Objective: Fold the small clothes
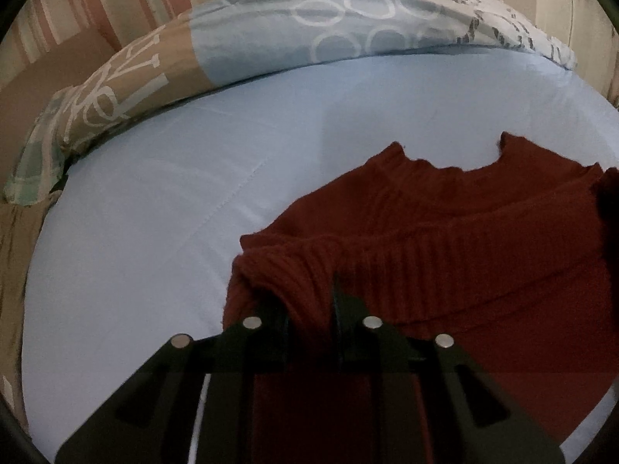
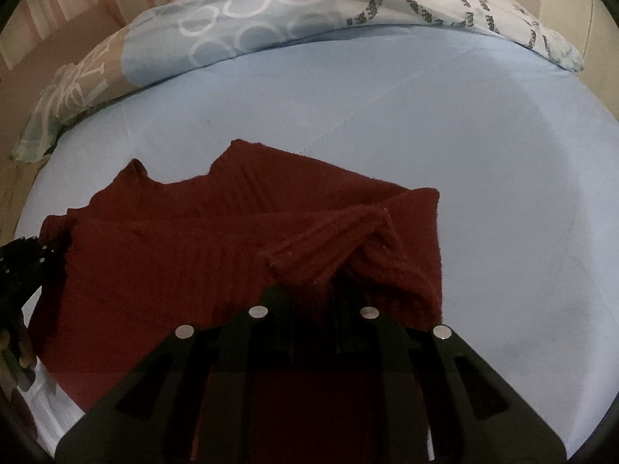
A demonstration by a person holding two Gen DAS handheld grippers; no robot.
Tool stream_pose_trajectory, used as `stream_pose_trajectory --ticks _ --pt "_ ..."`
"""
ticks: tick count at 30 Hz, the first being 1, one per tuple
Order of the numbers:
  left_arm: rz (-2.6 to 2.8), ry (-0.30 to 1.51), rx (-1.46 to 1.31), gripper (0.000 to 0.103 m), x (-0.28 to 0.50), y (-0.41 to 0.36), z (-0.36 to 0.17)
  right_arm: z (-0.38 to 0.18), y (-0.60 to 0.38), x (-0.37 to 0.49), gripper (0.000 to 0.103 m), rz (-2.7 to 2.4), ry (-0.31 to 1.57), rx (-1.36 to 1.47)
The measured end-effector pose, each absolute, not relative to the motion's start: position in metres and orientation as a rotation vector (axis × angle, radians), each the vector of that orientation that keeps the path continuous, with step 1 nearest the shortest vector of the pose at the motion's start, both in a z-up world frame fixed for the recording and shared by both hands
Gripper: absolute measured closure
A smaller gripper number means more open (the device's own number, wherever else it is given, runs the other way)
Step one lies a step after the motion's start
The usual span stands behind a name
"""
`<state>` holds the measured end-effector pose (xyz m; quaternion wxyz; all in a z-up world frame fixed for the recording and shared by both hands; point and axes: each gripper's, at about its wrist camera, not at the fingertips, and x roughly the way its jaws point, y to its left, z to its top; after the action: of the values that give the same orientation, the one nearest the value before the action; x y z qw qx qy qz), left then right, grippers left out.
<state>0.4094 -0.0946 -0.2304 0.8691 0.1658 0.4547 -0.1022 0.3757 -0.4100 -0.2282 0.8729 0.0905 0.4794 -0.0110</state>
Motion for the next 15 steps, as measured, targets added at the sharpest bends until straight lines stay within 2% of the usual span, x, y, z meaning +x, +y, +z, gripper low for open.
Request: stream_pose_trajectory --ticks 3,5,6,7,8,9,11,15 --pt "-0.206 0.931 0.387 0.073 0.409 -0.097 -0.230 -0.229 -0.413 0.376 0.086 -0.008 0.998 0.196" --pt "-0.218 0.913 0.400 0.059 0.406 -0.096 -0.227 -0.226 -0.416 0.373 0.082 0.023 0.981 0.206" --pt "-0.228 0.907 0.398 0.042 0.403 -0.093 -0.223 -0.225 -0.417 0.371 0.074 0.036 0.972 0.213" --pt "-0.226 0.893 0.394 0.032 0.400 -0.088 -0.219 -0.222 -0.418 0.367 0.066 0.071 0.953 0.231" --pt "-0.241 0.875 0.371 0.032 0.394 -0.082 -0.213 -0.219 -0.418 0.363 0.047 0.098 0.930 0.244" --pt "-0.254 0.864 0.351 0.032 0.391 -0.077 -0.208 -0.214 -0.418 0.358 0.032 0.119 0.900 0.250" --pt "-0.243 0.833 0.337 0.032 0.383 -0.067 -0.198 -0.204 -0.416 0.347 0.023 0.109 0.848 0.205" --pt "-0.236 0.799 0.333 0.032 0.372 -0.056 -0.182 -0.199 -0.420 0.338 0.023 0.090 0.840 0.154"
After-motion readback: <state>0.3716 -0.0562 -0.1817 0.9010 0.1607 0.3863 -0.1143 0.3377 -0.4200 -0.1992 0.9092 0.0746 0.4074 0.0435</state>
